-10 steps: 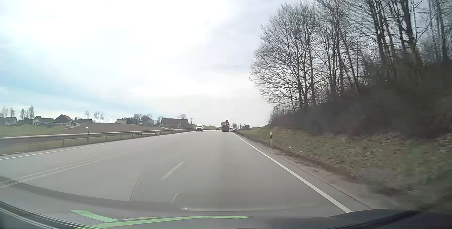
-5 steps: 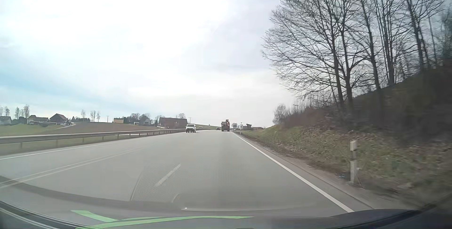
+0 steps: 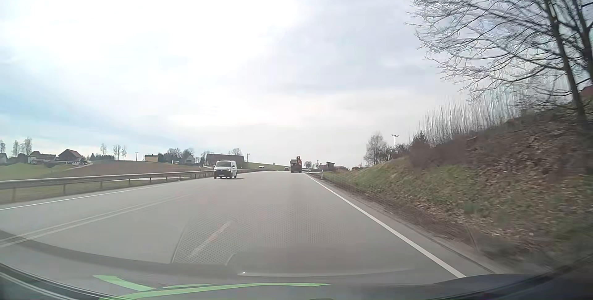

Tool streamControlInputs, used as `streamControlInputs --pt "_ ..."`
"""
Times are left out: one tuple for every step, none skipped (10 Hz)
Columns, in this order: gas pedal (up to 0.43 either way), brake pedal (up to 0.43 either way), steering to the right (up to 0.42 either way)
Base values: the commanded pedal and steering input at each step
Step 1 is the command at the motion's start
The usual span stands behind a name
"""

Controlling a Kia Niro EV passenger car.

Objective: Follow the waypoints while adhering to traffic rules and regulations

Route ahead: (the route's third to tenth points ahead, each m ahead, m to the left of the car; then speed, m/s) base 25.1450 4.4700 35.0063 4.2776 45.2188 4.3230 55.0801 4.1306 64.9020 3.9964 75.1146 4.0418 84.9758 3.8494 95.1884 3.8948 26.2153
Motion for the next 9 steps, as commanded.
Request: streamControlInputs --pt "0.429 0.000 0.001" --pt "0.429 0.000 0.001" --pt "0.429 0.000 0.001" --pt "0.429 0.000 0.002" --pt "0.429 0.000 0.002" --pt "0.429 0.000 0.002" --pt "0.429 0.000 0.002" --pt "0.429 0.000 0.001" --pt "0.429 0.000 0.002"
